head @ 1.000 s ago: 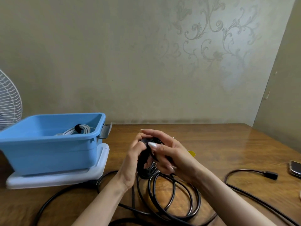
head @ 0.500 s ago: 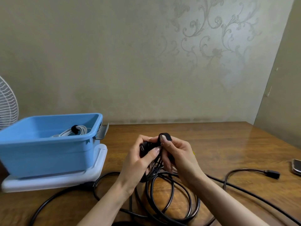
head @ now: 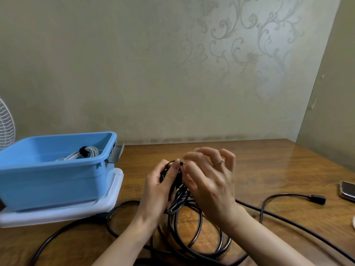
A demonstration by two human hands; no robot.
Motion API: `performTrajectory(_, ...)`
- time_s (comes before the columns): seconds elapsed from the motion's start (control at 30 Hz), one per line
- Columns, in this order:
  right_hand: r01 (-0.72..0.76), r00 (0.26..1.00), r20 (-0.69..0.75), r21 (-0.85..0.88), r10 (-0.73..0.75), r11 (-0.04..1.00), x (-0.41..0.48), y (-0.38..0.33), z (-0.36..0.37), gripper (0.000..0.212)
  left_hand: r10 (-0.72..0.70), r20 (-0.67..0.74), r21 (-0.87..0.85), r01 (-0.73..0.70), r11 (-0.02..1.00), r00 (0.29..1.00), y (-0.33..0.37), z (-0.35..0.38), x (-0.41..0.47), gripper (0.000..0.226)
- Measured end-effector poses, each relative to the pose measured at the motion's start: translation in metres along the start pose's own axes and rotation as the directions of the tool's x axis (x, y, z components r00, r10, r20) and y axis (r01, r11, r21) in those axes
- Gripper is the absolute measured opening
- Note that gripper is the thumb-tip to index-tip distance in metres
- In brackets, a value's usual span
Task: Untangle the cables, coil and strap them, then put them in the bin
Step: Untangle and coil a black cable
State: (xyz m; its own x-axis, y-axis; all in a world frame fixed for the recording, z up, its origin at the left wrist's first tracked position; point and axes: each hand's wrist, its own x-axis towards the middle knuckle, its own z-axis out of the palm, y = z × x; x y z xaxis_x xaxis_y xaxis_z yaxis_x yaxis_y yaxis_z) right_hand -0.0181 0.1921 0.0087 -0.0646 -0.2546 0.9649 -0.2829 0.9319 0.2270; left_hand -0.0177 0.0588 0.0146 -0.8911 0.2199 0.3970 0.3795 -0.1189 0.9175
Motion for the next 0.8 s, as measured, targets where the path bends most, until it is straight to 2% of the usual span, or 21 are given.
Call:
performTrajectory(0.2,-0.027,0.995,0.098,0.141,0.013,0.990,0.001,-0.003,0.000,0.012,-0.105,-0.022,-0.167,0.100,0.981,0.994,0.002,0.000,0.001,0.024)
performTrajectory(0.33,-0.039,0.990,0.142,0.191,0.012,0.981,-0.004,-0.008,-0.001,0.004,-0.147,-0.062,-0.173,0.135,0.976,0.987,0.002,-0.004,0.003,0.021)
performTrajectory(0.53,-0.125,0.959,0.284,0.390,0.010,0.912,-0.016,-0.013,0.010,0.017,-0.243,-0.058,-0.249,0.221,0.943,0.968,-0.003,-0.014,0.013,0.017)
performTrajectory(0.67,-0.206,0.949,0.307,0.451,0.066,0.869,-0.018,-0.016,0.014,0.017,-0.241,-0.047,-0.259,0.221,0.940,0.969,-0.004,-0.021,0.016,0.023)
performTrajectory(0.8,-0.225,0.948,0.309,0.467,0.080,0.855,-0.018,-0.017,0.012,0.021,-0.185,-0.076,-0.209,0.165,0.964,0.980,-0.003,-0.020,0.015,0.022)
